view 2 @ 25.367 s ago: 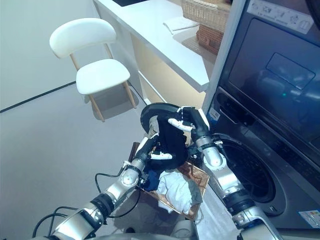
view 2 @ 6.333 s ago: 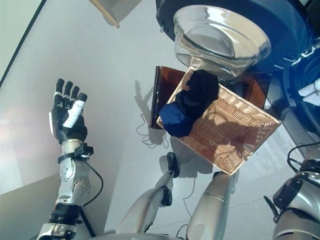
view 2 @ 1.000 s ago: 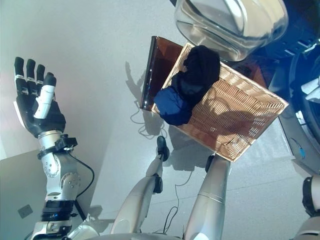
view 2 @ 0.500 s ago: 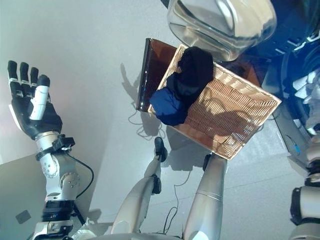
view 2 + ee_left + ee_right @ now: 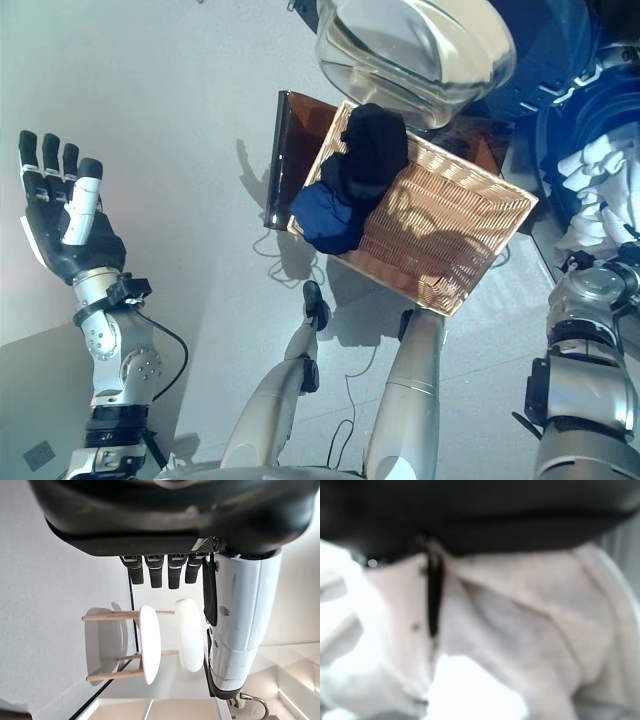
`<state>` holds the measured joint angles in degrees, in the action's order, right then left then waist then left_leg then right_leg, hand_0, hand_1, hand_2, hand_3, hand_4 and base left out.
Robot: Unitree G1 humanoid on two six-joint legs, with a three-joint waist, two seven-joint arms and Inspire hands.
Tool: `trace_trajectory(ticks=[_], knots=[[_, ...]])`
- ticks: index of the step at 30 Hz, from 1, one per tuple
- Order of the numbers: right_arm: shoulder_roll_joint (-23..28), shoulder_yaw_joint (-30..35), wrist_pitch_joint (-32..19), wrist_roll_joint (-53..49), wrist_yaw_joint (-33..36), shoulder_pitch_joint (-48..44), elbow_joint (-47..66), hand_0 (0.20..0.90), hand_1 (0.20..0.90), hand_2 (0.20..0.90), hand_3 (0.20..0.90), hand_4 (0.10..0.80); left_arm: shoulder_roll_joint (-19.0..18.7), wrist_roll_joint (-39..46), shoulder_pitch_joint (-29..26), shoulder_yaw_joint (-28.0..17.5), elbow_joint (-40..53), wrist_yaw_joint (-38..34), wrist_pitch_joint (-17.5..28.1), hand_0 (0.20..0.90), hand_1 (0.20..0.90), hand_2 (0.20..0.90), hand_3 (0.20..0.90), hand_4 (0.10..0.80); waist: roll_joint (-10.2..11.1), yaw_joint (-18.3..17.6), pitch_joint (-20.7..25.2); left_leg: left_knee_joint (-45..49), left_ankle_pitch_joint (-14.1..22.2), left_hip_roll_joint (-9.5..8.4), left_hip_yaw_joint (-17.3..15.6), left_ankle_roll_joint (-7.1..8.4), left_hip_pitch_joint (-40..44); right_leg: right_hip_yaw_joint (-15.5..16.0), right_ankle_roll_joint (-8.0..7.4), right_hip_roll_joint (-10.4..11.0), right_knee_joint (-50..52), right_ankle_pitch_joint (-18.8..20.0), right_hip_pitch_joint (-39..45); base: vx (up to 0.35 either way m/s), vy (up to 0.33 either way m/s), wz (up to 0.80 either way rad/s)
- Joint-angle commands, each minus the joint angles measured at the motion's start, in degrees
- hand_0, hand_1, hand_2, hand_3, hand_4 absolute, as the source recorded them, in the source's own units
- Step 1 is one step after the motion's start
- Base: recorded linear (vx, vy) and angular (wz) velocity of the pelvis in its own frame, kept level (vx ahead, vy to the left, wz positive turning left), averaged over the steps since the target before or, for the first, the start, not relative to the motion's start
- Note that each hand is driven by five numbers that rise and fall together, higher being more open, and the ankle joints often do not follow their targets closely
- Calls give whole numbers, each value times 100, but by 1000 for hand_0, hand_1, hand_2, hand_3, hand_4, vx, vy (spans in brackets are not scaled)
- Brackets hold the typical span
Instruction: Pick up the clothes and place them into the washing machine
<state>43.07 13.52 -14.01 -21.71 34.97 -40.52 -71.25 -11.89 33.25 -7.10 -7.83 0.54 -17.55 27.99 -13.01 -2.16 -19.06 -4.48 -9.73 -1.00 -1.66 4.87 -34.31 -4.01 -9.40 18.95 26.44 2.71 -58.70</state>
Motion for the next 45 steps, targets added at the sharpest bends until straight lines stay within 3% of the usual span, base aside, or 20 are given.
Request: trace_trajectory(ticks=[1,6,9,13,18,26,32,38,45], knots=[[-467,-282,-408,-976,-462,-363,-82,200,200,200,200,300,-277,-136,-59,-309,600,-55,822,900,900,900,900,800,-100,204,217,-52,655,-30,183,530,127,-102,-210,34,-836,229,471,0,0,0],[-108,59,-751,-2425,-934,-673,-88,200,200,200,200,300,-358,83,-41,-259,565,57,812,900,900,900,900,800,-132,256,233,-52,657,-40,167,557,80,-144,-198,41,-803,181,406,-1,-8,2],[135,46,-773,-2613,-1091,-719,-49,200,200,200,200,300,-410,165,-17,-260,578,132,806,900,900,900,900,800,-143,274,232,-52,646,-38,169,572,58,-166,-184,38,-740,142,372,-3,-11,2],[842,-508,-451,-1390,-819,-882,79,200,200,200,200,300,-496,165,-79,-294,687,151,857,900,900,900,900,800,-159,346,213,-52,593,7,189,613,-59,-179,-173,25,-648,90,263,-19,-49,7],[1031,-716,-414,-658,-611,-772,459,200,200,200,200,300,-354,93,-40,-257,795,183,834,900,900,900,900,800,-136,339,202,-52,559,64,220,622,-159,-146,-171,-31,-504,44,133,-7,-51,8],[1264,-615,-413,-459,-242,-958,463,200,200,200,200,300,-382,93,-36,-318,843,156,883,900,900,900,900,800,-79,355,308,-52,595,74,269,629,-107,-52,-169,-57,-452,-6,183,30,-24,6],[1823,-1017,-145,28,89,-1468,211,200,200,200,200,300,-471,90,-44,-289,855,160,904,900,900,900,900,800,13,388,369,-52,610,77,319,638,-45,38,-175,-48,-483,-8,303,24,-18,4],[2577,-1998,822,1902,528,-1861,270,200,200,200,200,300,-491,43,-41,-281,782,163,818,900,900,900,900,800,196,383,372,-52,582,116,392,663,60,189,-169,-81,-465,-5,525,8,-14,3],[2948,-2622,1147,2121,459,-2489,-263,200,200,200,200,300,-671,20,-111,-297,714,137,793,900,900,900,900,800,313,366,356,-52,561,140,505,694,179,361,-155,-57,-527,-7,855,12,-17,7]])
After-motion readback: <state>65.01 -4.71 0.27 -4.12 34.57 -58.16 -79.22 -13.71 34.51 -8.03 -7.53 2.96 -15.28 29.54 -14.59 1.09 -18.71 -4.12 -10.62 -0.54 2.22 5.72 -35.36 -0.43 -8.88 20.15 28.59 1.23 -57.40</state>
